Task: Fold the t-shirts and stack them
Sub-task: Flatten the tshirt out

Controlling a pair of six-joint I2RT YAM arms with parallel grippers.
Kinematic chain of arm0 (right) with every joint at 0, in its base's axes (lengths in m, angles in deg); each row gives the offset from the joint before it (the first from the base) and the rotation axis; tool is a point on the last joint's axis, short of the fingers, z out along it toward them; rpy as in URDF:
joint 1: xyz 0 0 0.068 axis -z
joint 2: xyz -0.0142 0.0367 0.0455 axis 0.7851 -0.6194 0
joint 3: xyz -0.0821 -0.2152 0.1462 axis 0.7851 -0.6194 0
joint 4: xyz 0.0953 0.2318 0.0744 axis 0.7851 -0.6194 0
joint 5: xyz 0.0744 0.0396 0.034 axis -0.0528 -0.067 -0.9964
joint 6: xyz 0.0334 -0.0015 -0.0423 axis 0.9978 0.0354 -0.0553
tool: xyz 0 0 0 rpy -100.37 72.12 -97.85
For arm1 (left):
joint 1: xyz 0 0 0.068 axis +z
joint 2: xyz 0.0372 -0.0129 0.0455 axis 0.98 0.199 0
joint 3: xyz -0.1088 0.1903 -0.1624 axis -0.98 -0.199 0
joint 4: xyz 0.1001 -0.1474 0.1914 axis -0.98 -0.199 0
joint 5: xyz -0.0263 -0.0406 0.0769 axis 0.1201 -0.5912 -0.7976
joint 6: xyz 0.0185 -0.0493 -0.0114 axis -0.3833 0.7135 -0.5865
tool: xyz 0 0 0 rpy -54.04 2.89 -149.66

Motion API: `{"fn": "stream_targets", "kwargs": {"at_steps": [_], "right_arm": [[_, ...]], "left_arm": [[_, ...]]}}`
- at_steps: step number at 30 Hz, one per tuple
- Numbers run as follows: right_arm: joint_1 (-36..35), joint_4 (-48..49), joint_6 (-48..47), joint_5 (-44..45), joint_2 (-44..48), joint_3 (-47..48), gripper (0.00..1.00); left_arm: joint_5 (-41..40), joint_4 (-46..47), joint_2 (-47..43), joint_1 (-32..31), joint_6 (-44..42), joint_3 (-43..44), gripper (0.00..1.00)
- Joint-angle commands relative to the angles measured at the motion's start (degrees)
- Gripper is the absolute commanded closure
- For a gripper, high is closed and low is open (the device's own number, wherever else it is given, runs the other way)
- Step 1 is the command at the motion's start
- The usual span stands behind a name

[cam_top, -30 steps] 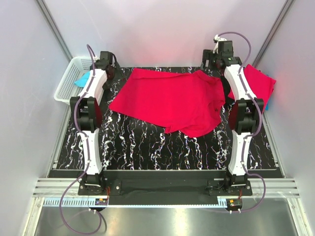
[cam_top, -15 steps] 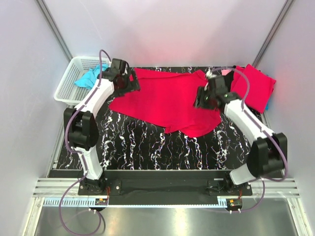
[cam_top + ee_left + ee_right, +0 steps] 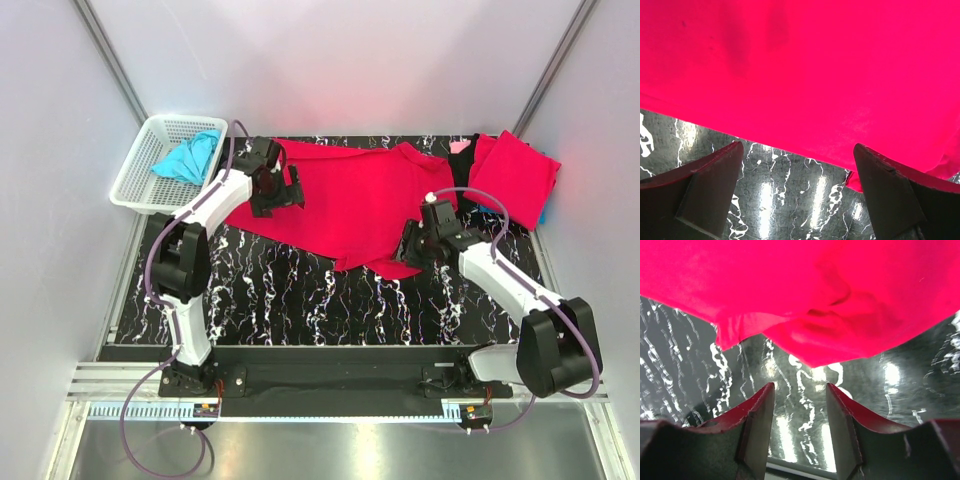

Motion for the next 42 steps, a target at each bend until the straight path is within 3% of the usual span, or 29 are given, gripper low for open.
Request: {"fn": "stream_targets", "kwargs": {"at_steps": [1, 7, 14, 23, 33, 42], "right_arm": [[-0.51, 4.97, 4.59, -4.10, 1.83, -2.84, 0.48], [-0.60, 8.05, 8.02, -5.95, 1.48, -7.32, 0.51], [-0.77, 21.04, 12.50, -10.08, 0.34, -14.35, 0.55], [-0.95, 27.04, 16.19, -9.73, -3.87, -15.94, 0.59], [-1.21, 22.30, 16.99, -3.67, -4.06, -15.50, 0.62], [-1.30, 19.92, 16.46, -1.47, -4.67, -15.59, 0.50]], "left_arm": [[1.22, 1.55, -2.85, -0.07, 1.63, -2.02, 0.01], [1.13, 1.63, -6.89, -0.42, 2.60, -5.71, 0.01], [0.69, 1.72, -10.32, -1.12, 3.39, -9.22, 0.01], [-0.62, 1.11, -15.50, -0.95, 2.86, -10.64, 0.01], [-2.56, -0.47, -17.97, -0.86, 2.86, -10.28, 0.01], [-2.56, -0.83, -17.44, -0.86, 2.77, -10.72, 0.01]]}}
